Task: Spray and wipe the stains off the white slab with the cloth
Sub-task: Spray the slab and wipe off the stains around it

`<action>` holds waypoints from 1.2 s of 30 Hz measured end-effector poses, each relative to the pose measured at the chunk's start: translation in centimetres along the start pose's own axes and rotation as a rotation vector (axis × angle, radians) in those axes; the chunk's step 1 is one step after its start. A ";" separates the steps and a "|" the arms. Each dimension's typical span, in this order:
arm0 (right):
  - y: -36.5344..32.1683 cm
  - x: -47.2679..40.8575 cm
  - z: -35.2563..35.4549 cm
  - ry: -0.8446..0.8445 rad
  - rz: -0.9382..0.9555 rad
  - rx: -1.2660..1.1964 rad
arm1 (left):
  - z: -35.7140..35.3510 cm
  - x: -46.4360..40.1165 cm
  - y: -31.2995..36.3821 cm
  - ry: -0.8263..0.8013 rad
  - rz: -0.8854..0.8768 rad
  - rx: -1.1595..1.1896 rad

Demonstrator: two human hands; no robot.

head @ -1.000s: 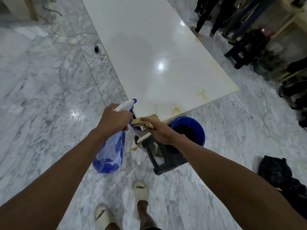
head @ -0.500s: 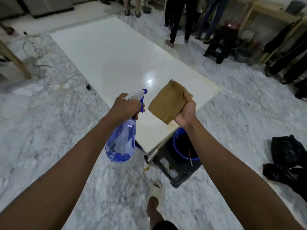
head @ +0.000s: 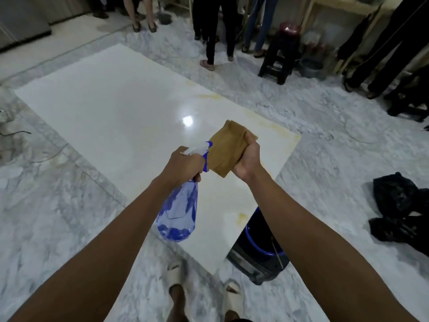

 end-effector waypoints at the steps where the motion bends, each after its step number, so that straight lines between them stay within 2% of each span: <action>1: -0.3 -0.9 0.1 0.024 0.019 0.004 | -0.1 -1.4 0.5 -0.024 -0.014 0.017; 6: -2.4 -3.6 0.7 0.141 0.120 -0.078 | -0.3 -7.2 2.3 -0.173 -0.131 -0.060; 14: -5.0 -4.1 3.5 0.282 0.222 -0.171 | -4.7 -11.8 6.3 -0.357 -0.185 -0.165; 18: -7.2 -3.4 5.6 0.312 0.242 -0.201 | -7.9 -12.4 8.2 -0.355 -0.141 -0.215; 22: -9.5 -3.2 8.5 0.350 0.241 -0.209 | -11.4 -11.8 9.3 -0.488 -0.106 -0.170; 25: -10.4 -3.4 11.4 0.367 0.196 -0.164 | -13.7 -12.3 9.5 -0.439 -0.128 -0.173; 27: -10.2 -3.6 13.9 0.391 0.131 -0.053 | -15.2 -12.9 9.8 -0.389 -0.133 -0.157; 31: -11.4 -5.3 18.8 0.491 -0.005 0.317 | -17.7 -14.2 10.9 -0.389 -0.180 -0.055; 33: -14.5 -7.2 19.8 0.571 0.111 0.563 | -18.4 -15.3 11.7 -0.387 -0.198 -0.023; 36: -19.7 -11.9 19.8 0.538 0.420 0.991 | -19.5 -17.4 13.0 -0.365 -0.215 0.003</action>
Point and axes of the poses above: each hand's wrist, its own x-axis away from the middle knuckle, its own z-axis out of the back of the hand, y = z × x, the point moved 4 cm from there along -x, towards the middle knuckle, and after that the axes turned 3 degrees about -z, right-handed, at the moved point
